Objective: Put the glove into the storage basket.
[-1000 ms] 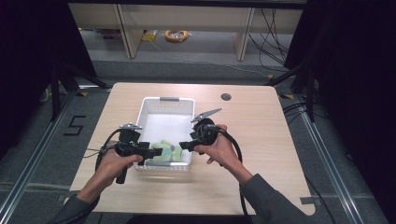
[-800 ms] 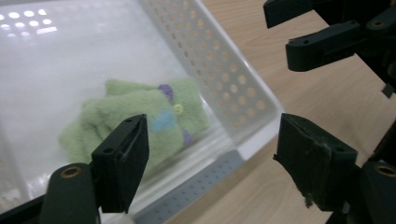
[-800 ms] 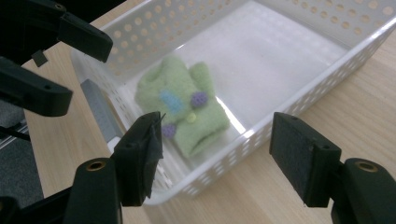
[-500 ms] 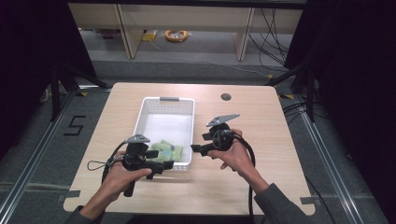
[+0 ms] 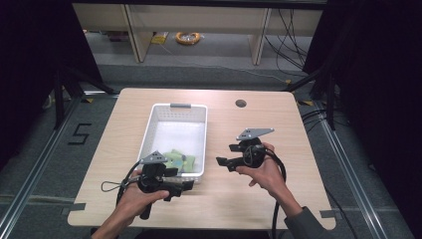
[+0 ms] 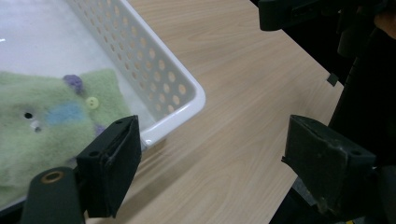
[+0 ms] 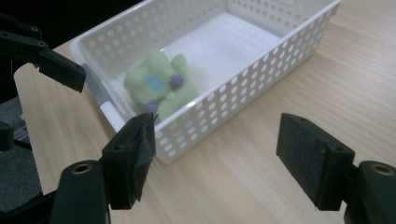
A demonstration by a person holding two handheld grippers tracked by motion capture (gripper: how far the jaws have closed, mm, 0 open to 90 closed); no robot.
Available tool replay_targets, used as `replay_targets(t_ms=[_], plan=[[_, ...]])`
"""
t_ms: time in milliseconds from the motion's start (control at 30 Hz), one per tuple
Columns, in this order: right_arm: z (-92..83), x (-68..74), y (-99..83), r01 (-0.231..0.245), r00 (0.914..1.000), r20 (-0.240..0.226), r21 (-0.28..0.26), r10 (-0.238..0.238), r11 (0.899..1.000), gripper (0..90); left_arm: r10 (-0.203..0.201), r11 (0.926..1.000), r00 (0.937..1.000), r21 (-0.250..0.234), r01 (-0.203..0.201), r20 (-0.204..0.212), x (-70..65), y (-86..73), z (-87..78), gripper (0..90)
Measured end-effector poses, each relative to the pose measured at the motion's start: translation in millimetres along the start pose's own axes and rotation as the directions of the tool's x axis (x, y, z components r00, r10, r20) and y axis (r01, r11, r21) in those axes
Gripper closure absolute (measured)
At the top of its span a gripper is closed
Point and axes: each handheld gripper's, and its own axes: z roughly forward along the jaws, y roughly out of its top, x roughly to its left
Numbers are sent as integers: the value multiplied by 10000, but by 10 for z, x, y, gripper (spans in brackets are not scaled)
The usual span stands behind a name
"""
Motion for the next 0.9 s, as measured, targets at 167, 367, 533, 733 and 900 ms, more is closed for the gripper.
replay_targets(t_ms=[167,367,533,733,900], plan=[[-87,-42,-117,37,10000,-47,-328,-38,9995,286,160,9999,9999,-11,-160,50,-48,-57,40,182],[-174,-78,-269,-175,9998,10,-389,175,9991,276,248,9997,9996,59,-249,140,-73,-112,90,182],[-221,-116,-379,-400,9992,-119,-598,394,9974,273,455,9989,9989,-102,-454,122,-100,-178,119,182],[-276,-102,-524,-216,9997,86,-1104,226,9937,260,374,9993,9990,-54,-373,263,-114,-302,194,183],[-266,-88,-652,-384,9993,-68,-989,379,9944,247,587,9982,9980,-125,-584,229,-124,-373,225,183]])
